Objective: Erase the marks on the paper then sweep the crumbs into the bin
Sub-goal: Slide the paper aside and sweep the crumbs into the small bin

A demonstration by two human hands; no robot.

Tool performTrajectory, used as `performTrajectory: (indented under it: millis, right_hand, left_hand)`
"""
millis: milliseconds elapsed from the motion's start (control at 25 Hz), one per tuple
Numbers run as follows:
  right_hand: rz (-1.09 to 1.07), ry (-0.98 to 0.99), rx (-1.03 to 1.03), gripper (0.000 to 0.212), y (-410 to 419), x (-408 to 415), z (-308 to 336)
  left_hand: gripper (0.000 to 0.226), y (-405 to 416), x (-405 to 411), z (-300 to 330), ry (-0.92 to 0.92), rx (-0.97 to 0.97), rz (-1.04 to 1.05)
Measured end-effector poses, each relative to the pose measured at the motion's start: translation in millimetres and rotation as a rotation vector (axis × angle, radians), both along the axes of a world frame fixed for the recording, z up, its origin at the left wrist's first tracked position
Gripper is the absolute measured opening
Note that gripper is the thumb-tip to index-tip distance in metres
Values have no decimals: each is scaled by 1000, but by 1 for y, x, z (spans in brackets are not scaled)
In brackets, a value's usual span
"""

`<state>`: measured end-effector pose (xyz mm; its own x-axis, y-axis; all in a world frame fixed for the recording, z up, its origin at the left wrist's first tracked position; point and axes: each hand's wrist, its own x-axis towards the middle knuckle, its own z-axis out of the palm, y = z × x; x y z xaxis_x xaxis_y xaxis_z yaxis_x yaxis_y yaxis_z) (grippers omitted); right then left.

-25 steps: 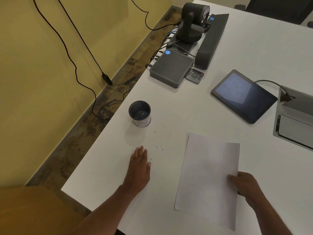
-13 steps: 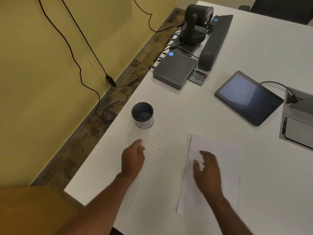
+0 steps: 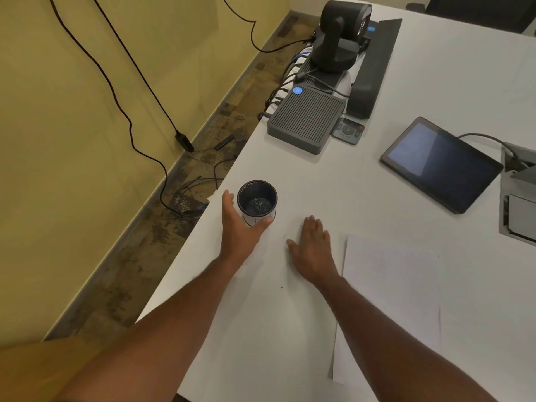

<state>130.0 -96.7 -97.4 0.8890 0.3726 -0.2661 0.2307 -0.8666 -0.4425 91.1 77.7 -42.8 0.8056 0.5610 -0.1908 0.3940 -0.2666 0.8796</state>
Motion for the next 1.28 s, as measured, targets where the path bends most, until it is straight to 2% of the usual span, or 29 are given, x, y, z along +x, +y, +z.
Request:
performTrajectory:
  millis: [120,200,240,320,400,440,520,600,680,760,800,880,920,1000,1080,1160,1280]
  right_hand:
    - [202,-11,57,66,21,-18,-2]
    - [315,-9,178,59,24,-26,1]
    - [280,12,267,56,22,-27,5]
    - [4,12,415,54,11,-25,7]
    - [-234,-31,365,58,-3,-23,3]
    - [-256,-28,280,62,-6,-23,0]
    - [-207,-20,123,67,0,-27,-6]
    - [-110,-21,83,67,18,-33,-10]
    - [76,-20,123,63,34,-38,-6]
    - [185,36,259,58,36,-40,1]
    - [146,62,353,56,30,-40,6]
    - [-86,15,456,57,9,-41,8]
    - [-195,-26,407,60,-1,-43,7]
    - [-240,-70,196,70,-12,-49,1]
    - [-155,-48,68,76,-4,-50,-4]
    - [-5,-23,26,75,17,-46,-6]
    - [264,1,152,63,34,-37,2]
  left_hand:
    - [117,7,8,-3,-66,14,-61]
    - [121,10,10,-7,-107,25,-105]
    - [122,11,11,-9,-119,28,-118]
    - [122,12,15,-10,-140,40,-133]
    - [119,9,18,-8,-145,40,-137]
    - [116,8,19,-8,-138,39,-134]
    - [113,8,20,-8,-126,38,-109]
    - [111,11,17,-9,-135,50,-60]
    - [110,15,10,-11,-162,77,3]
    - [109,18,0,-10,-162,93,67]
    - [108,18,-5,-8,-153,80,106]
    - [107,15,-13,-4,-146,39,178]
    - [106,13,-18,-4,-147,32,205]
    - [104,9,-27,-4,-146,32,242]
    - [104,6,-35,-6,-143,36,259]
    - [104,9,-41,-7,-138,47,263]
    - [101,19,-47,-7,-146,65,252]
